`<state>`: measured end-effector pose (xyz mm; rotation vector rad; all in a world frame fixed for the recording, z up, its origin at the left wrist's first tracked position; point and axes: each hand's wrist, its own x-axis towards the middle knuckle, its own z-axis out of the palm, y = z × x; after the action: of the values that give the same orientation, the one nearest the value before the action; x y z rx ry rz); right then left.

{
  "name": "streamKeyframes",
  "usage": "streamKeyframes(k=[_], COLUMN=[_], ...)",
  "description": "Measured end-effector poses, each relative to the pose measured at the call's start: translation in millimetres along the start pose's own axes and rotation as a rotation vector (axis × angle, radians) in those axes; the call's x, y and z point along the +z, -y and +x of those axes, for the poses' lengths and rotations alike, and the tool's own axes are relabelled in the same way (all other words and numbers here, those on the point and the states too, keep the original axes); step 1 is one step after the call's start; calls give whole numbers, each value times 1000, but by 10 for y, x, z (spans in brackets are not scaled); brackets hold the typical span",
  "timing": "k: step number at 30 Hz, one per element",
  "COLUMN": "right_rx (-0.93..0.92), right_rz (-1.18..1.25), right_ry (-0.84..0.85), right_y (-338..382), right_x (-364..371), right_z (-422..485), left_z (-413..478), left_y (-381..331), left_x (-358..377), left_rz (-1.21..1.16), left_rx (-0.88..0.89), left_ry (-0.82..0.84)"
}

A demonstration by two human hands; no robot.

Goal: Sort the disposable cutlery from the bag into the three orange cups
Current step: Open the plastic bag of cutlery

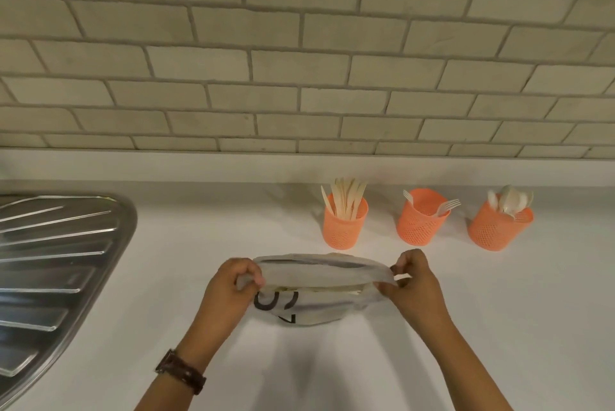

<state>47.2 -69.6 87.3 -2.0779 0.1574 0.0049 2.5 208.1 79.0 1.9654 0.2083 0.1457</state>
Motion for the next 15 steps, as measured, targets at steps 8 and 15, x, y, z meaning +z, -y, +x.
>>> streamKeyframes(k=[8, 15], right_rx=[-350, -73], right_rz=[-304, -40], right_ry=[40, 173], right_y=[-3, 144], right_x=[18, 147], right_z=[-45, 112], left_z=[-25, 195], left_y=[-119, -65], left_x=[-105, -48], left_rz=[785, 467], left_rx=[273, 12], left_ry=[279, 472])
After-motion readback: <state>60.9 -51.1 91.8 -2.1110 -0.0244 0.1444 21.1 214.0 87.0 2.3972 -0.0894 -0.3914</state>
